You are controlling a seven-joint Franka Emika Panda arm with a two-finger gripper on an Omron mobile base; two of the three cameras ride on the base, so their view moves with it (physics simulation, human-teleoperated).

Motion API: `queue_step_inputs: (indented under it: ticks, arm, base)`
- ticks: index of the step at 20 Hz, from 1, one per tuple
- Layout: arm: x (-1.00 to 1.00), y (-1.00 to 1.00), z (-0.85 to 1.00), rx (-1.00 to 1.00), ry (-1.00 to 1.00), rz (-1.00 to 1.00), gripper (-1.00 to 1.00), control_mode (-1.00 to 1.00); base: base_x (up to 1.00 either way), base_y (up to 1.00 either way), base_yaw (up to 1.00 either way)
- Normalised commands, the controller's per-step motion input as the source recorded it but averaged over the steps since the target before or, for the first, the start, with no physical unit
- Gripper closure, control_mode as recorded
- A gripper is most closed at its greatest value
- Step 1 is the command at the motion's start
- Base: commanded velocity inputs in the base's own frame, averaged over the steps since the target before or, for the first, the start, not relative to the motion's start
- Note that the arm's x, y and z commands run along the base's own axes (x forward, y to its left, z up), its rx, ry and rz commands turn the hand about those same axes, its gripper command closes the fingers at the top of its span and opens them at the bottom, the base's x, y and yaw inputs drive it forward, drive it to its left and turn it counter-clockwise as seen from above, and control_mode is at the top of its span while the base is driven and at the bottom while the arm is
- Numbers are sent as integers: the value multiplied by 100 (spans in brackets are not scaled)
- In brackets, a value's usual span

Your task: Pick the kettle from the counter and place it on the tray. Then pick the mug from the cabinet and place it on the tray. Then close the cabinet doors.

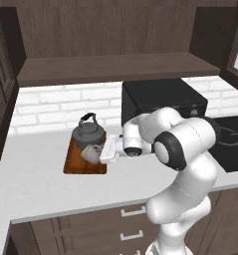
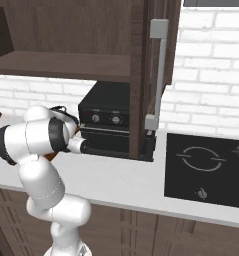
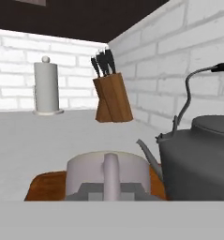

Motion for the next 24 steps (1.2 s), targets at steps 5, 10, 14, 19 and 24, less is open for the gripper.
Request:
queue_step_inputs:
  ticks: [5,10,14,19,24]
  arm:
    - [-19,-29,-24,0,6,0,100,-100]
    - [-10,-39,-39,0,7,0,100,-100]
    - [-8,-26,-32,0,11,0,100,-100]
    - [-8,-9,-43,-1,12,0,100,-100]
    - [0,24,-60,-1,6,0,100,-100]
  base:
    - [0,0,0]
    - [0,0,0]
    - [0,0,0]
    - [0,0,0]
    - [0,0,0]
